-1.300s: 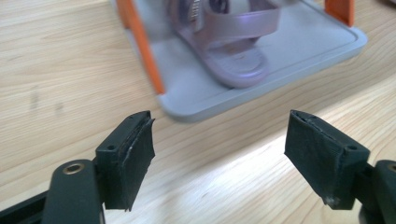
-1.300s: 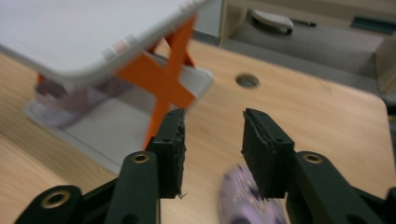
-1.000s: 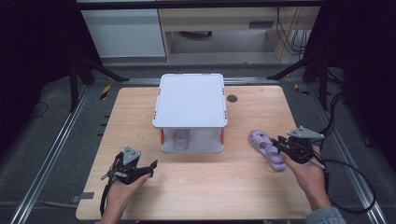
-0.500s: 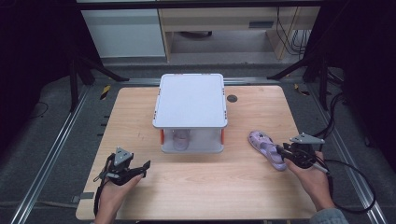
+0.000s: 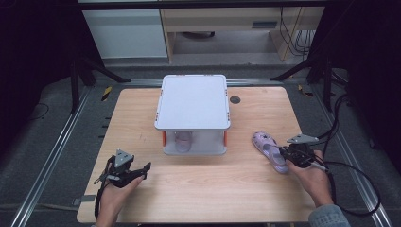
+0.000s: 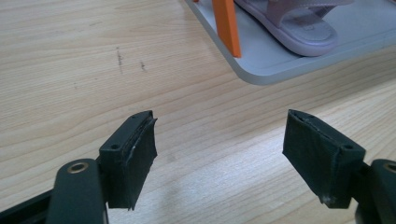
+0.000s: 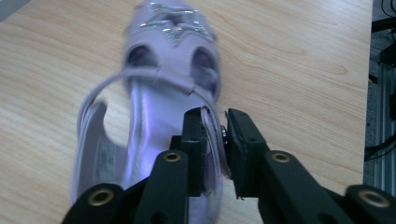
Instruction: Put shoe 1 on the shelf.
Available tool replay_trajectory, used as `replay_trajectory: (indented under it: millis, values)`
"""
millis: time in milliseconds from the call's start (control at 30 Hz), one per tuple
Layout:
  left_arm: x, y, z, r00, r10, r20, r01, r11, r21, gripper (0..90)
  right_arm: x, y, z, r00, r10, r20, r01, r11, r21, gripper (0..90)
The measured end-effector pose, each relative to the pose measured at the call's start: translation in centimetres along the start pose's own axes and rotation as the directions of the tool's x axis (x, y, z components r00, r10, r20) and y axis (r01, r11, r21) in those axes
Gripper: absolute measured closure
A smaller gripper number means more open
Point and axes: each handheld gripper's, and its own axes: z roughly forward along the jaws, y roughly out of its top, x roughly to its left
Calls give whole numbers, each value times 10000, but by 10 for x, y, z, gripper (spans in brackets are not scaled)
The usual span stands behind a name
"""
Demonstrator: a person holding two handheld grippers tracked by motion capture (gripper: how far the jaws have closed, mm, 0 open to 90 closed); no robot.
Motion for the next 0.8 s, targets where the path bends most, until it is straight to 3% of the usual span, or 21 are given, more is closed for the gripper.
replay_trajectory:
  millis: [167, 333, 500, 700, 800]
  values:
    - [2, -1, 0, 9999, -86, -53, 86, 10000, -30, 247, 21, 0, -15, 9998, 88, 159, -86, 9999, -109, 824]
    - [2, 0, -3, 9998, -39, -171, 36, 9999, -165, 250, 46, -3, -32, 9995, 284, -166, -289, 9992, -291, 825]
    - [4, -1, -3, 9996, -153, -221, 150, 9997, -174, 251, 83, -4, -48, 9983, 196, -553, -215, 9992, -348, 824]
    - [5, -2, -3, 9995, -196, -230, 192, 9996, -206, 251, 124, -2, -49, 9957, -298, -881, 278, 9993, -237, 823]
    - [5, -1, -3, 9996, -195, -224, 190, 9996, -224, 251, 138, -2, -45, 9942, -360, -1013, 342, 9992, -196, 823]
